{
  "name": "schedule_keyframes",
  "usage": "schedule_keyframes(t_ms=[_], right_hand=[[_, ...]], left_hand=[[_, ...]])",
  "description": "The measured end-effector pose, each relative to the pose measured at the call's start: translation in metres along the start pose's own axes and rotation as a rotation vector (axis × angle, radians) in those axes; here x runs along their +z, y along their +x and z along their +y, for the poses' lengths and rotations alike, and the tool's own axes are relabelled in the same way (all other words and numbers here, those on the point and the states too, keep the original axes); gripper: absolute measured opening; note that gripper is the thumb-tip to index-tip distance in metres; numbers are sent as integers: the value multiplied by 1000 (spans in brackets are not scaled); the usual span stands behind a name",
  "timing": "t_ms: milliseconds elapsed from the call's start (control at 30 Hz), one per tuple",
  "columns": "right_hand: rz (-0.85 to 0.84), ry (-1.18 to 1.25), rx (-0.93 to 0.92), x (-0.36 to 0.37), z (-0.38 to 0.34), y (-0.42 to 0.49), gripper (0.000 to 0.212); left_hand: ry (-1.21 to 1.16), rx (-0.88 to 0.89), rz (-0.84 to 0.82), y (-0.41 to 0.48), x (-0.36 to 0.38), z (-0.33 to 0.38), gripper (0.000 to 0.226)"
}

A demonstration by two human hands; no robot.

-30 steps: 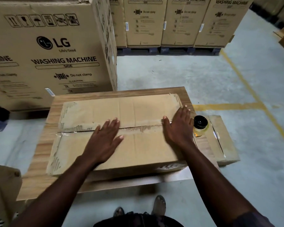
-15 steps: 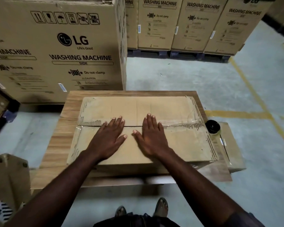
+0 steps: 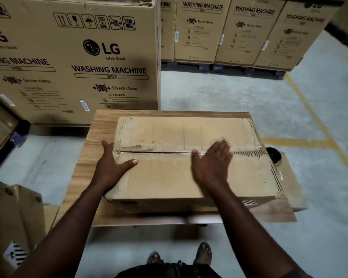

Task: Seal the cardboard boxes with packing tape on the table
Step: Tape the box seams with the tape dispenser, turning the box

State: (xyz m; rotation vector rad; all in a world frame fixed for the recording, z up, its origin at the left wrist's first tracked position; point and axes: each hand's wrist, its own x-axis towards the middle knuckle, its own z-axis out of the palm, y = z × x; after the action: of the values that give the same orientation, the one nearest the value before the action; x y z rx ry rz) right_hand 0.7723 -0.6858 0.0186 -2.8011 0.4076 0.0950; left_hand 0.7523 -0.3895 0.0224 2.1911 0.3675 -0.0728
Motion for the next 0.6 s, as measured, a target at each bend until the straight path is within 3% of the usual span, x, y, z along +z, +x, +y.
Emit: schedule_keyframes(t_ms=[133, 267, 367, 467, 533, 600], right_hand=[[-125, 44, -236, 27, -75, -38, 96], [-231, 7, -433, 43, -127, -60, 95], [-276, -5, -586, 47, -138, -62, 88], [-299, 153, -828, 39, -134, -59, 76], [-177, 312, -802, 36, -130, -59, 66], [-74, 295, -587, 37, -128, -59, 69]], left_hand=[[-130, -58, -85, 3, -3, -4, 95], [-639, -147, -269, 9, 0, -18, 49], [-863, -307, -452, 7, -3, -14, 48], [-883, -321, -471, 13, -7, -9, 51], [-854, -263, -415, 21, -6, -6, 52], [-728, -174, -301, 34, -5, -5, 55]])
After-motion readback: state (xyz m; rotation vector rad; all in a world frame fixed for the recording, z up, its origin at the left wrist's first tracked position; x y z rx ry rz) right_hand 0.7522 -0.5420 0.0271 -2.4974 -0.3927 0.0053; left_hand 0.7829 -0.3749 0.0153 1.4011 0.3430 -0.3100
